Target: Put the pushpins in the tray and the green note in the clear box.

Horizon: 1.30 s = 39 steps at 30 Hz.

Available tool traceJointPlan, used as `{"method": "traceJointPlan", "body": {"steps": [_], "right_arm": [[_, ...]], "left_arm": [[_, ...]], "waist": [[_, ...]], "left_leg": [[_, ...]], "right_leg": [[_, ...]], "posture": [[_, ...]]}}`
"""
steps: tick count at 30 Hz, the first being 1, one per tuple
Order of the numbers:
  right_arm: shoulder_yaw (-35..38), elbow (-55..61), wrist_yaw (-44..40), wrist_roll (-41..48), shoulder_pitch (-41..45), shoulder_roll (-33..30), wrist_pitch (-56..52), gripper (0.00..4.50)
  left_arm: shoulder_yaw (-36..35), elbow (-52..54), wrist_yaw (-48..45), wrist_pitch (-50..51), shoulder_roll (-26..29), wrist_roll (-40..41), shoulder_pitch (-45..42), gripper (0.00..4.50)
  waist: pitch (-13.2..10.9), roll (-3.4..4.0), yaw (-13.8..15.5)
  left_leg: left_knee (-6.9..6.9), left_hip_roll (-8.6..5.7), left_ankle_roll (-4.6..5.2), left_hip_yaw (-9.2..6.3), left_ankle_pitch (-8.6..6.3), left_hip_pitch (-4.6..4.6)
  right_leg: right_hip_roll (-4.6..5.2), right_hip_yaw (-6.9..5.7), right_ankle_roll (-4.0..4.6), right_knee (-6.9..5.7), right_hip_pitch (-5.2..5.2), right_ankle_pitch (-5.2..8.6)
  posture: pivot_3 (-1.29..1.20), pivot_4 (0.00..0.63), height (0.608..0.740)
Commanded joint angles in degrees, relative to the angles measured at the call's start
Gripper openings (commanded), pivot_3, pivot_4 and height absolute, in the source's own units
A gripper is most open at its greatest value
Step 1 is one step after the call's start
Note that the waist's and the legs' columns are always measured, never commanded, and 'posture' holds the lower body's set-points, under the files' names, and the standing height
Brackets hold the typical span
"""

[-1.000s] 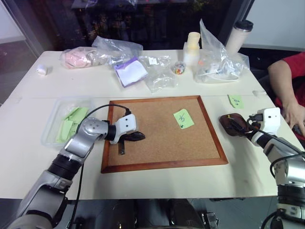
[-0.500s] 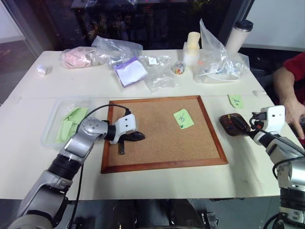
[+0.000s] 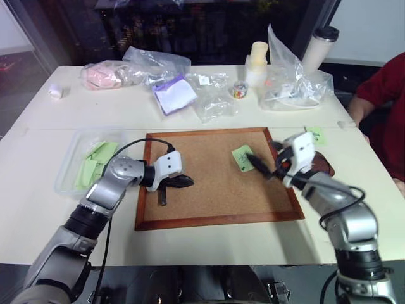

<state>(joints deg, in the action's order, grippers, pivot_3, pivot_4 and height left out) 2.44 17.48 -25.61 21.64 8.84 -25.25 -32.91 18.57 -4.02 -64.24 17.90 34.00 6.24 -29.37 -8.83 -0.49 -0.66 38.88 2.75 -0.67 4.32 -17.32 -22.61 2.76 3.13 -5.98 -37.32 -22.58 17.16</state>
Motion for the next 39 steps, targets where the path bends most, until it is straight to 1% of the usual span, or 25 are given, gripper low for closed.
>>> {"method": "traceJointPlan", "body": {"steps": [1,7,11,15,21,26,28,32,39], "right_arm": [[-0.7,0.5,-0.3,-0.9,-0.4,0.6,1.7,4.48],[-3.1,-2.8,-2.2,-3.8,-1.0,0.3,4.9,4.48],[-4.8,-5.5,-3.5,-6.9,-0.9,0.1,9.8,4.48],[-5.3,-7.5,-4.2,-8.8,-0.6,0.2,12.5,4.48],[-3.6,-8.9,-2.1,-12.1,-0.7,0.0,15.9,4.48],[-1.0,-6.4,-0.9,-11.7,-1.6,0.8,19.3,4.48],[-0.6,-3.8,-0.6,-10.8,-1.4,1.6,19.4,4.48],[-2.9,-2.2,-2.7,-9.0,-0.9,2.8,16.1,4.48],[-6.5,-4.1,-5.9,-9.0,-0.5,2.9,13.3,4.48]], "left_arm": [[0.7,0.1,1.1,3.1,1.1,-1.7,2.6,0.00],[0.3,0.7,1.4,3.6,1.4,-1.8,3.3,0.00],[0.5,0.6,1.5,3.6,1.4,-2.1,3.4,0.00],[0.5,0.4,1.4,3.5,1.6,-2.2,3.3,0.00],[0.5,0.4,1.2,3.5,1.9,-2.2,3.2,0.00],[0.5,0.2,1.0,3.2,2.0,-2.2,3.1,0.00],[0.6,-0.3,1.2,3.0,1.7,-2.3,2.7,0.00],[0.9,-0.7,1.4,2.8,1.1,-2.5,2.4,0.00],[1.0,-1.5,2.1,1.9,0.7,-2.9,2.6,0.00]], "waist": [[0.0,0.00,-0.1],[0.0,-0.01,-0.2],[0.0,-0.02,-0.2],[0.0,-0.02,-0.2],[0.0,-0.02,-0.3],[0.0,-0.02,-0.3],[0.0,-0.02,-0.3],[0.0,-0.02,-0.3],[0.0,-0.03,-0.1]], "left_leg": [[0.00,0.00,0.00,0.01,0.00,-0.01],[-0.01,-0.01,0.00,0.01,0.00,0.03],[-0.02,-0.01,0.00,0.02,0.00,0.03],[-0.02,-0.02,0.00,0.03,0.00,0.03],[-0.02,-0.01,0.00,0.03,0.00,0.04],[-0.02,-0.01,-0.01,0.04,0.00,0.05],[-0.04,-0.01,0.00,0.04,0.00,0.06],[-0.04,0.00,-0.01,0.03,0.00,0.08],[-0.04,-0.01,0.00,0.04,0.00,0.09]], "right_leg": [[0.00,0.00,0.00,0.00,-0.01,0.00],[-0.07,0.00,0.00,0.00,-0.01,0.00],[-0.07,0.00,0.00,0.00,-0.02,0.00],[-0.08,0.00,-0.01,0.00,-0.02,0.00],[-0.09,0.00,-0.01,0.00,-0.02,-0.01],[-0.09,0.01,-0.01,0.00,-0.02,0.00],[-0.10,0.01,-0.01,0.00,-0.02,-0.01],[-0.11,0.01,-0.02,-0.01,0.00,-0.01],[-0.09,0.01,-0.01,-0.01,0.01,-0.01]], "posture": [[0.00,0.150,0.734],[0.00,0.150,0.734],[0.00,0.150,0.734],[0.00,0.150,0.734],[0.00,0.150,0.734],[0.00,0.150,0.734],[0.00,0.150,0.734],[0.00,0.150,0.734],[0.00,0.150,0.734]]}}
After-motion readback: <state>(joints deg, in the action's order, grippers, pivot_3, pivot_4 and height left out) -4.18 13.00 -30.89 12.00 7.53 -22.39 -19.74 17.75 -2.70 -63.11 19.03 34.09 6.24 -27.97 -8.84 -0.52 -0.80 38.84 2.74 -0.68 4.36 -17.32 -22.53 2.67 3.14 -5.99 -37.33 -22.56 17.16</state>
